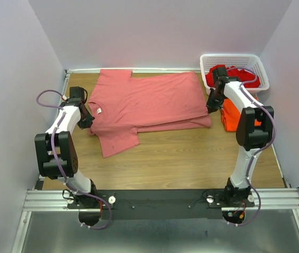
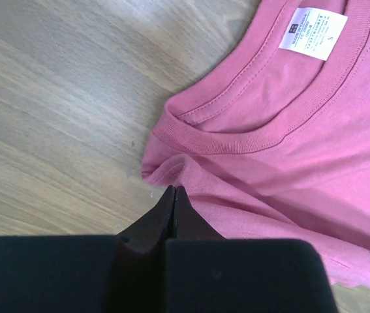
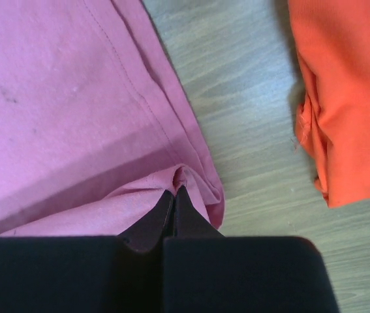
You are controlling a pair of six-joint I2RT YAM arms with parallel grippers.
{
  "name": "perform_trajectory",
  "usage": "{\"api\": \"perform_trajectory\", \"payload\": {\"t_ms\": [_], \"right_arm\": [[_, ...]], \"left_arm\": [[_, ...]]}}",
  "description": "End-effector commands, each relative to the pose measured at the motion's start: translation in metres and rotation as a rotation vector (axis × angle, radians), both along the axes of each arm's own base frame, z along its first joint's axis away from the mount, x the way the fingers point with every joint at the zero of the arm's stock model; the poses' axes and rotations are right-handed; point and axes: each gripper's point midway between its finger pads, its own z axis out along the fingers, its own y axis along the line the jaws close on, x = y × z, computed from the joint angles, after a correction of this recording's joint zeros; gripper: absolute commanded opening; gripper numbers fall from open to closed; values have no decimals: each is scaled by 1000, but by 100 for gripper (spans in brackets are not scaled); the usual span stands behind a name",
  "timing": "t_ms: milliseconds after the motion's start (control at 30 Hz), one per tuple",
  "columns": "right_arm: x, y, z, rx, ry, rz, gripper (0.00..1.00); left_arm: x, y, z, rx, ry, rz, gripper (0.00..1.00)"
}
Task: Fold and stack the t-shirts
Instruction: Fold the tshirt
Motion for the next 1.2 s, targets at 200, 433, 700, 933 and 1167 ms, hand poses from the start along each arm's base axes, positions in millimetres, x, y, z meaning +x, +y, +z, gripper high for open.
{"api": "perform_trajectory", "payload": {"t_ms": [200, 433, 700, 933, 1167], "right_arm": [[29, -9, -1, -36, -48, -19, 1], [36, -9, -9, -37, -45, -26, 1], [42, -12, -24, -53, -39, -42, 1], [48, -13, -32, -60, -59, -60, 1], [50, -15, -44, -69, -46, -74, 8]], "left_arm": [[20, 13, 0, 31, -17, 9, 0], [29, 16, -7, 45, -16, 11, 0], [43, 19, -13, 52, -24, 13, 0], [47, 22, -17, 63, -24, 15, 0], [49, 22, -22, 62, -23, 17, 3]]}}
